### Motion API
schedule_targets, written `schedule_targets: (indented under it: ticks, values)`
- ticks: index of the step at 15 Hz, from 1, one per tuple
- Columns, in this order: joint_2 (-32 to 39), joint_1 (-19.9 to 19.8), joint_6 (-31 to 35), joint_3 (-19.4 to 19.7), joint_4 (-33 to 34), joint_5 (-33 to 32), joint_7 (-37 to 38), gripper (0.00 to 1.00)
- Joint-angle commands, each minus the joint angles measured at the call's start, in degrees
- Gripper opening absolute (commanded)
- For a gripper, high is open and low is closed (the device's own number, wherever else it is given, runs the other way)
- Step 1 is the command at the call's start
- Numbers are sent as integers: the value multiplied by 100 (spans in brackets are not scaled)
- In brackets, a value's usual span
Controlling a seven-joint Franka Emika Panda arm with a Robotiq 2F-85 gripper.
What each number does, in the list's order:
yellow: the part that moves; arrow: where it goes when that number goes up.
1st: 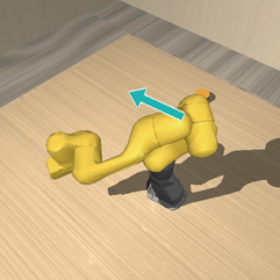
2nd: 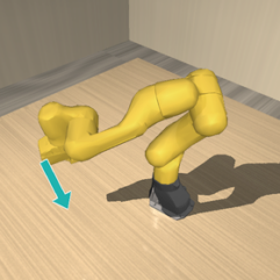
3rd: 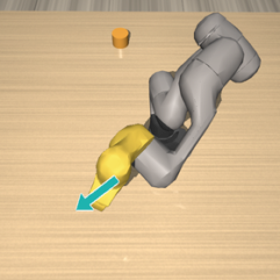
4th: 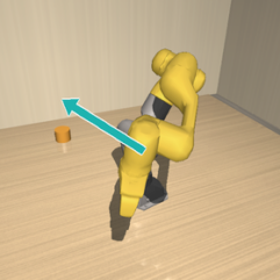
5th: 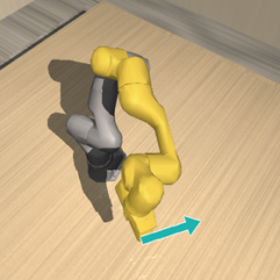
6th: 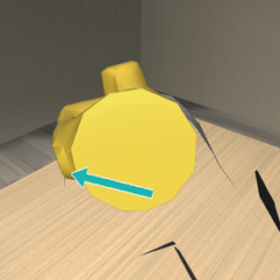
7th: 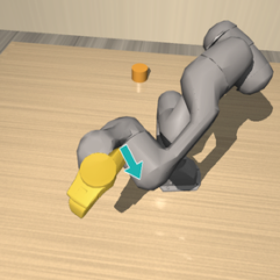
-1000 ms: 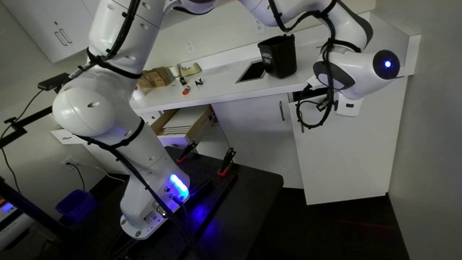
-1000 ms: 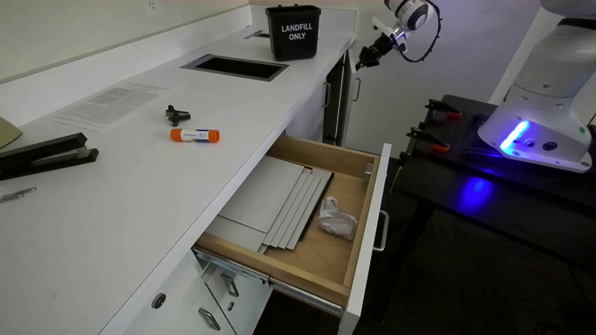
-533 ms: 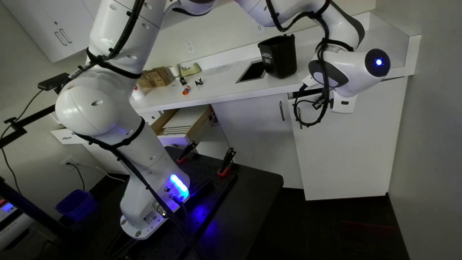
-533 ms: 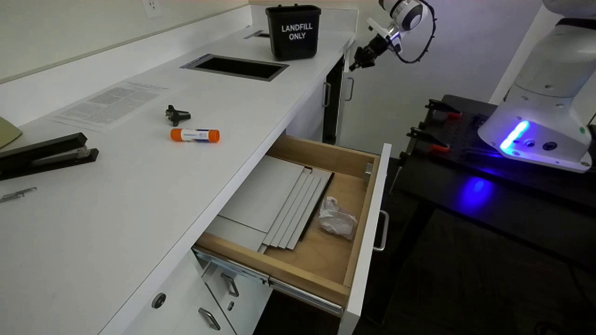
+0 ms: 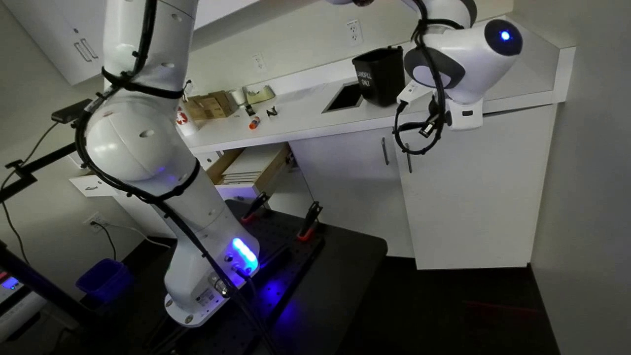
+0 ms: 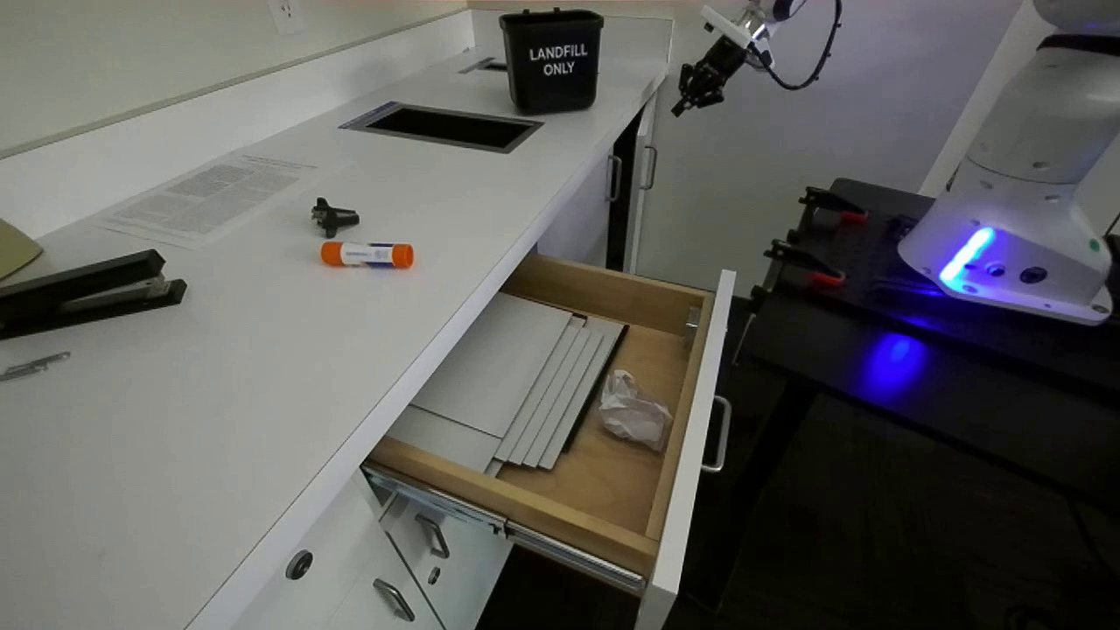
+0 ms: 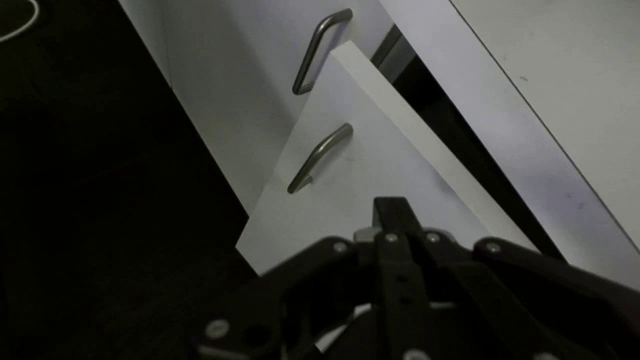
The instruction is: Close the open cabinet door on the right
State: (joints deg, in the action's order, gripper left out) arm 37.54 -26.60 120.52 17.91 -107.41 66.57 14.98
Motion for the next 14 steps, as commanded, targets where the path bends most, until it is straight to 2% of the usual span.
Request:
schedule_targets:
  ticks: [1,4,7,14]
  values:
    - [-1277,457,451,433,-1090,-778,-188,0]
    - [-2020,609,669,606,-1500,-1647,-94,0]
    - [-2564,584,721,596,-1760,-2309,-44,0]
    - [-3179,497,636,517,-2102,-3274,1,0]
